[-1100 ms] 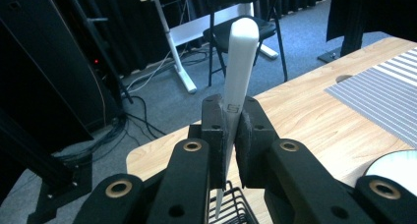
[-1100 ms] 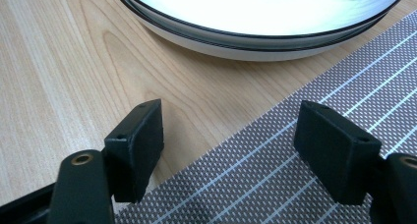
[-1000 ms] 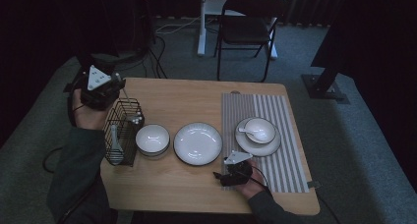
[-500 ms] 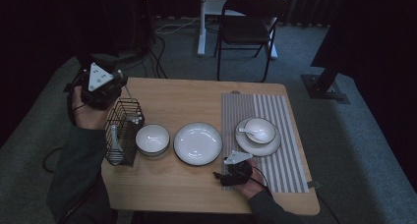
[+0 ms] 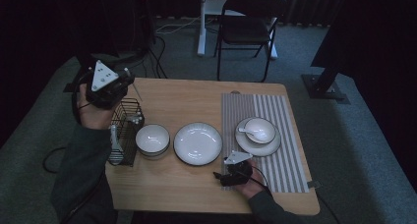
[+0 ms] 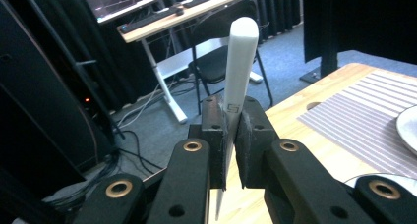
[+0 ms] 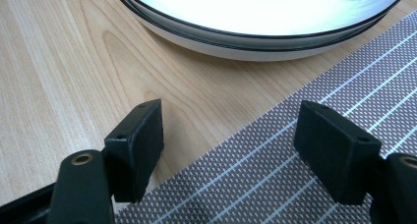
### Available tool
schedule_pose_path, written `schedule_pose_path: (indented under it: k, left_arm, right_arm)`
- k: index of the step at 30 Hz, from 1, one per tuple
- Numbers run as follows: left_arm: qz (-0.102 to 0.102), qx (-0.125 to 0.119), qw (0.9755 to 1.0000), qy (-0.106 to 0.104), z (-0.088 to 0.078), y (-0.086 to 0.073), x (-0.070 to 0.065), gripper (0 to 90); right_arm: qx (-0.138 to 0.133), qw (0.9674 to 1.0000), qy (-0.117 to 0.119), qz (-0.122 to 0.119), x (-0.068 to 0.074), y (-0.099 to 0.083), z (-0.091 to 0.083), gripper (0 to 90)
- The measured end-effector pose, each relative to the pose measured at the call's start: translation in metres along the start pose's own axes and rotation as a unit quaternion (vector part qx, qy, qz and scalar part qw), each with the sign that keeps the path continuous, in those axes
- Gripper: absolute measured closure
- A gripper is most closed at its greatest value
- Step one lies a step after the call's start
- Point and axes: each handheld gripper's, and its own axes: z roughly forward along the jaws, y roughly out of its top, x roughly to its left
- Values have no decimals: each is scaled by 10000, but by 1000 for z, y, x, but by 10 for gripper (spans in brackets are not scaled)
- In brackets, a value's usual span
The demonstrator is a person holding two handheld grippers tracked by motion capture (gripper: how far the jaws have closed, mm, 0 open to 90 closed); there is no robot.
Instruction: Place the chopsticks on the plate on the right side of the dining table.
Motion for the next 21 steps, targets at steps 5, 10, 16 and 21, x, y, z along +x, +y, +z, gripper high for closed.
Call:
schedule_pose_path:
  k: [5, 10, 16, 21]
  left_arm:
    - [-32, -30, 9999, -122, 5, 0, -5, 841]
    - [-86, -53, 9996, -246, 9, 1, -12, 841]
    - [-74, -26, 9992, -399, 15, 2, -20, 841]
    - [-54, -13, 9986, -528, 18, 3, -27, 841]
  right_arm:
    - [-4, 10000, 0, -6, 0, 0, 0, 266]
    - [-4, 10000, 0, -7, 0, 0, 0, 266]
    - [-2, 10000, 1, -4, 0, 0, 0, 266]
    - [-1, 10000, -1, -3, 0, 0, 0, 266]
